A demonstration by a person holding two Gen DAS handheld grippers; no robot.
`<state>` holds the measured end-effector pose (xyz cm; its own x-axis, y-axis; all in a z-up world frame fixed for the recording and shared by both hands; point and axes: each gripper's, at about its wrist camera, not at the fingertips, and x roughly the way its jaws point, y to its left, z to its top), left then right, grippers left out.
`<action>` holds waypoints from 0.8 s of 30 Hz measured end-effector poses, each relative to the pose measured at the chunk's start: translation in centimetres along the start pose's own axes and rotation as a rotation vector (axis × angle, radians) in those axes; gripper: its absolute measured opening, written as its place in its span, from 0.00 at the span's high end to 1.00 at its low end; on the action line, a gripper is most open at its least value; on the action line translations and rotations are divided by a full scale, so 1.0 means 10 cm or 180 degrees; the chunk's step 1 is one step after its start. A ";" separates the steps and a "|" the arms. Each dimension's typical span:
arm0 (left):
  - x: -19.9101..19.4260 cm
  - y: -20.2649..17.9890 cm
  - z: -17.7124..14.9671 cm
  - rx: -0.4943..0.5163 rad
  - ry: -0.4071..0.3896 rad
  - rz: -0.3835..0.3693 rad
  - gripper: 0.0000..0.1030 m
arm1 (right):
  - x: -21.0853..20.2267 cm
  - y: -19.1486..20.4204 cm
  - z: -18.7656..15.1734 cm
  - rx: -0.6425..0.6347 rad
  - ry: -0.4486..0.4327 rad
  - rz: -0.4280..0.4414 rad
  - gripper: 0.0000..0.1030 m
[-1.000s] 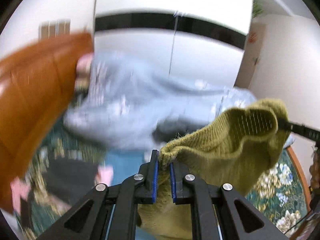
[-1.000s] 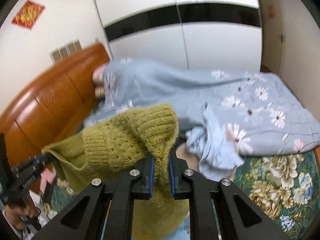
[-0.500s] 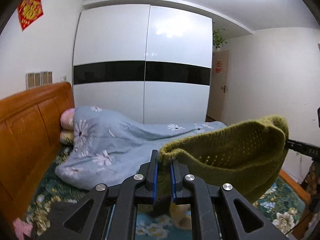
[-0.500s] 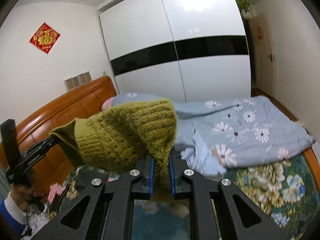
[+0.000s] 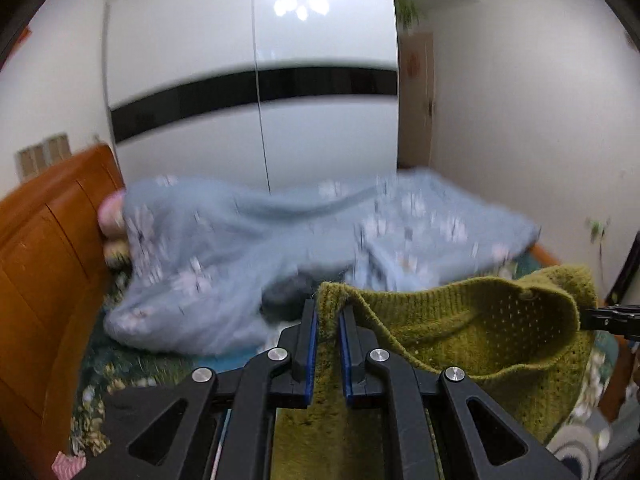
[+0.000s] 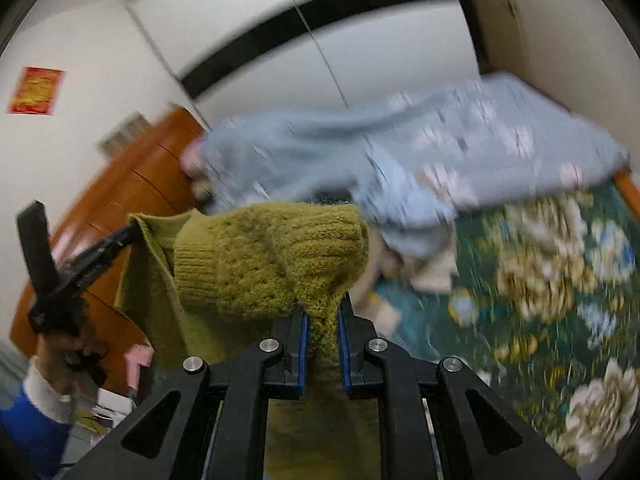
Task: Fold clothes
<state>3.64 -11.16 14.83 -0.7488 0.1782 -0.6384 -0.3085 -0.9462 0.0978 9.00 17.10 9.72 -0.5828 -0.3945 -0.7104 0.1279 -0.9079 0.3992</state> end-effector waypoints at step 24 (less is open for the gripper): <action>3.32 0.05 -0.81 -0.0022 0.2169 0.0194 0.90 | 3.29 -1.21 0.24 0.0519 0.1627 -0.0702 0.87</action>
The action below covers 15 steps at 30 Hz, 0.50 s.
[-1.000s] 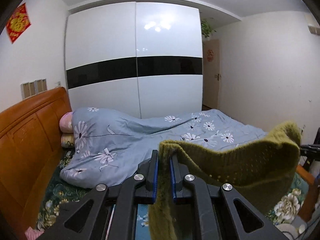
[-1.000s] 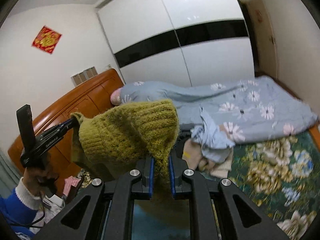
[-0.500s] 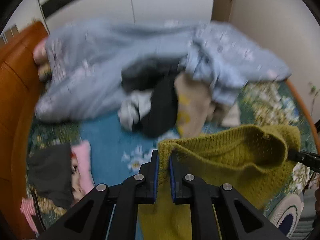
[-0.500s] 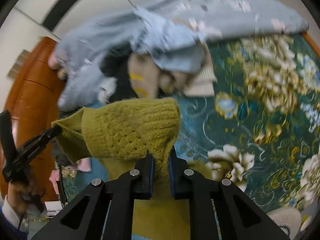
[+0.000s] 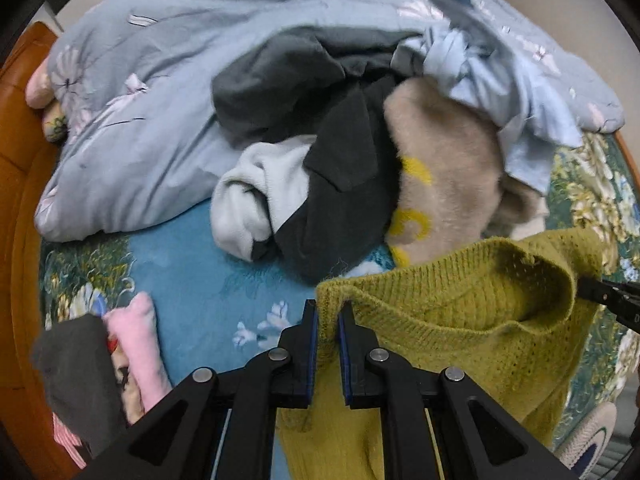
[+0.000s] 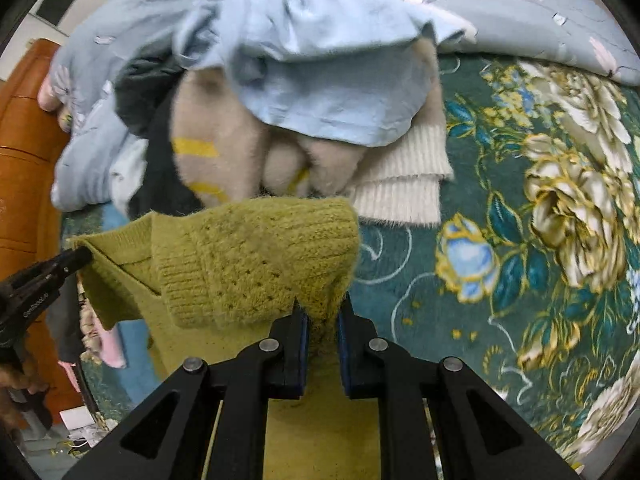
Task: Fold clothes
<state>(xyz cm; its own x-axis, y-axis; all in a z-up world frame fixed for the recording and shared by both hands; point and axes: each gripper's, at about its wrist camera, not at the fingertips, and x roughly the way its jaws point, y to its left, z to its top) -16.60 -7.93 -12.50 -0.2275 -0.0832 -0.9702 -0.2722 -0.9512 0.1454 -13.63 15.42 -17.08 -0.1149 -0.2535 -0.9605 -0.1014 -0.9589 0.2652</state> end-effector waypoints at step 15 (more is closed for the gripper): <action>0.64 0.65 -0.42 -0.0794 0.0387 -0.0220 0.45 | 0.22 -0.74 -0.18 0.0551 0.0092 0.0529 0.47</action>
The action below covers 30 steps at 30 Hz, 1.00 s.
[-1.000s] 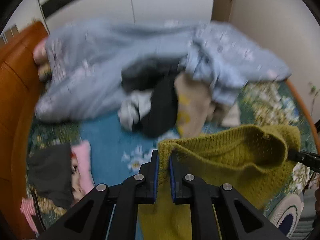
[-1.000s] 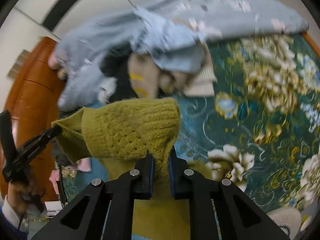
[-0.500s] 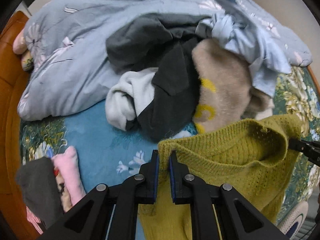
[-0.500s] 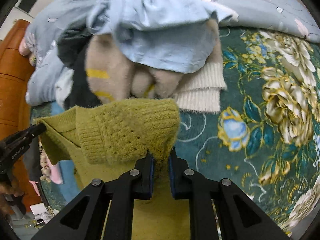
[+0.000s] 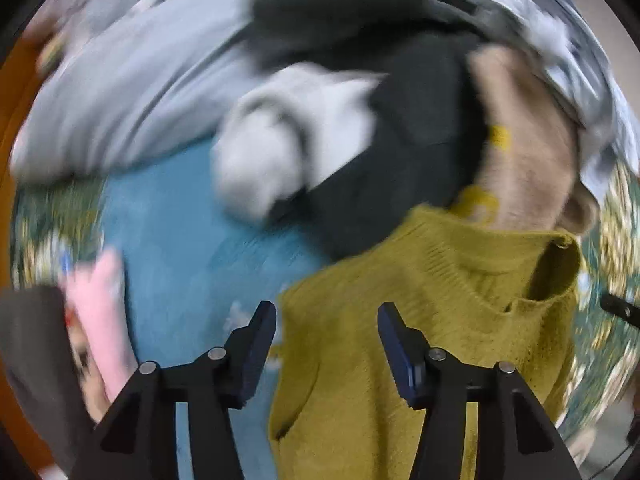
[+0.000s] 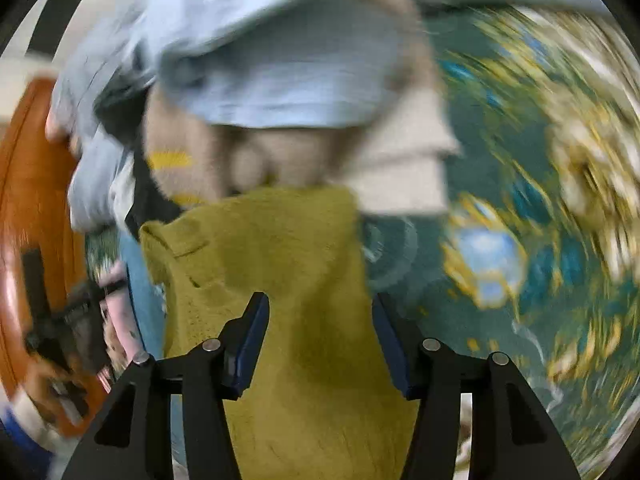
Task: Fold clothes
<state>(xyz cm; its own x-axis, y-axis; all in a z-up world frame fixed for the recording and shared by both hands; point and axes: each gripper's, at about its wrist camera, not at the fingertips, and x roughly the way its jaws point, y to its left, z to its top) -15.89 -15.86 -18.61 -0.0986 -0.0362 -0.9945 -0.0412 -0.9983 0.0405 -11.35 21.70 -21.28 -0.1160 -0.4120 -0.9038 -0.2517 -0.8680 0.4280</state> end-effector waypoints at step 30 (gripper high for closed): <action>0.56 1.06 -1.42 -0.0849 0.0637 0.0402 0.90 | 0.24 -0.62 -0.92 0.0712 0.0757 -0.0333 0.47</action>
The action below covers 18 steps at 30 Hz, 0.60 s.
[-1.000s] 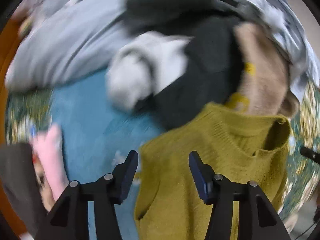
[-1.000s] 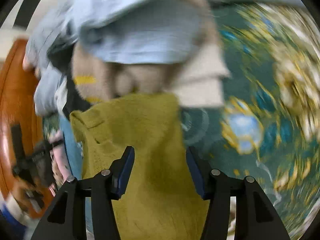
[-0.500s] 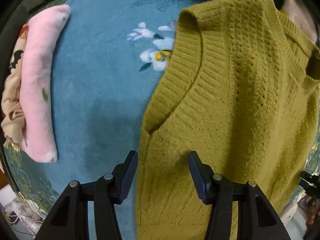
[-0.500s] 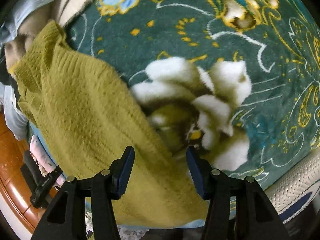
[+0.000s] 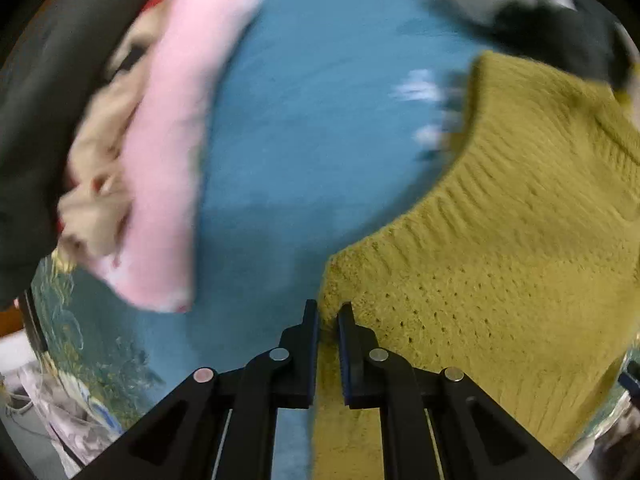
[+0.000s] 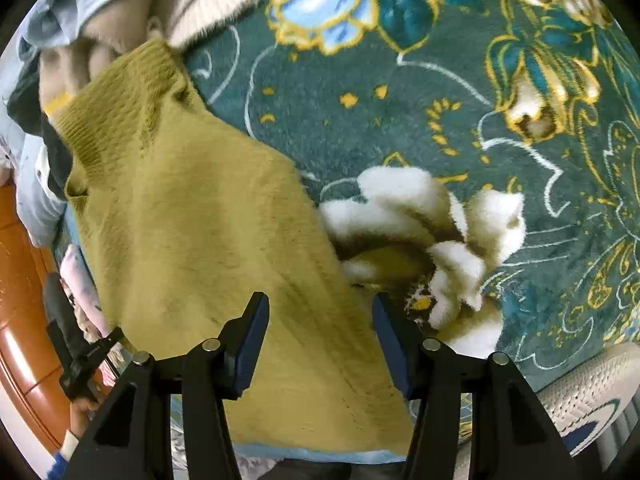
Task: Fold clothes
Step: 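Grasp the sweater neckline with the left gripper while the right gripper grasps the shoulder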
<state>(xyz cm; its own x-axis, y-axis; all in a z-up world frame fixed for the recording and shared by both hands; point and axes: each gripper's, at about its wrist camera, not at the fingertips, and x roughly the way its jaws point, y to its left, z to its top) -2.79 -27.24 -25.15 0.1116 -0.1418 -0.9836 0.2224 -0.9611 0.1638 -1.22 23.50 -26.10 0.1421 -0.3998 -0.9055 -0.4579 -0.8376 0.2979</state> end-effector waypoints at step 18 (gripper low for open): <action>-0.85 -1.54 0.89 0.2283 -0.0812 -0.0018 0.30 | -0.46 2.01 0.78 -0.2994 -0.0817 -0.0605 0.46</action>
<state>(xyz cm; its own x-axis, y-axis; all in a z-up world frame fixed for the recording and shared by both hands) -15.76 -13.35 -19.95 -0.1343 -0.1031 -0.9856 -0.4713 -0.8682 0.1550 -17.96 11.39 -18.32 -0.1043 -0.2285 -0.9679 0.4511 -0.8782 0.1588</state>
